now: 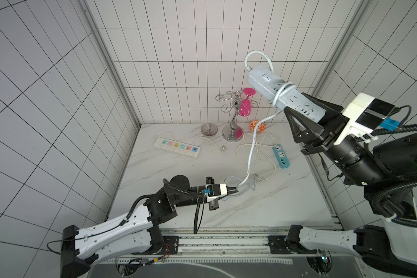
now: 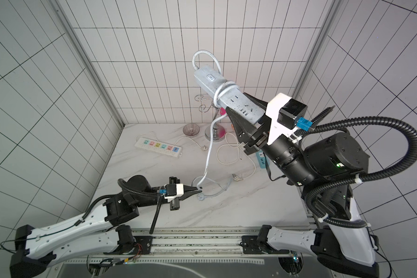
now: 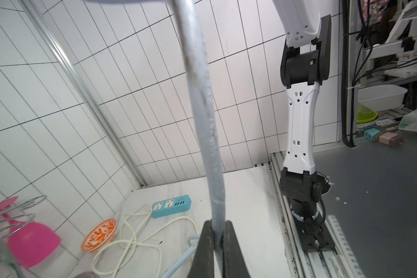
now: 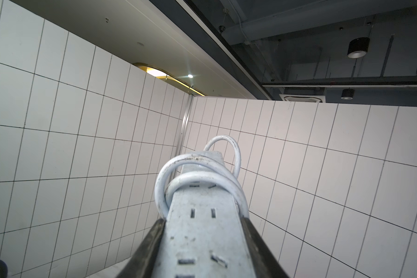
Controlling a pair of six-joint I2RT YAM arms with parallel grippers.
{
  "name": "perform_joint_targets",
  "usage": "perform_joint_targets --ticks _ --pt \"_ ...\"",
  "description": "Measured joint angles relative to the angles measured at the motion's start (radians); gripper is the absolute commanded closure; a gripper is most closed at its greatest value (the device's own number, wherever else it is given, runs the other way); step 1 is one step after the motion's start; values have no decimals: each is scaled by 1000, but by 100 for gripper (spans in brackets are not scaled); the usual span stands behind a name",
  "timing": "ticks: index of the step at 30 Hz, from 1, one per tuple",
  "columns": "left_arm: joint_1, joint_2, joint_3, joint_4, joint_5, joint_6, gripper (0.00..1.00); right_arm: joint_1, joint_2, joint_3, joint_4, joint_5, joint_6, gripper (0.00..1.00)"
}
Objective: Wrap the cord around the power strip
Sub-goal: Wrap the power cord around the power strip.
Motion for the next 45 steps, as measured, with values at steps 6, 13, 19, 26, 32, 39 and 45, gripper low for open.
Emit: perform_joint_targets --ticks 6,13,19,26,32,39,45 --pt "0 -69 103 -220 -105 110 100 0 17 6 -79 87 -56 100" --pt "0 -89 289 -392 -226 267 100 0 53 6 -169 134 -83 100" --pt "0 -84 454 -463 -287 389 100 0 51 4 -224 149 -87 100" --pt "0 -84 586 -475 -333 495 100 -10 61 4 -295 150 -87 100" --pt "0 -31 716 -491 -367 582 100 -72 92 -22 -379 65 -63 100" --pt "0 82 836 -514 -443 683 100 -102 91 -100 -459 -90 -20 100" --pt "86 168 905 -528 -431 734 100 -104 69 -139 -527 -287 17 100"
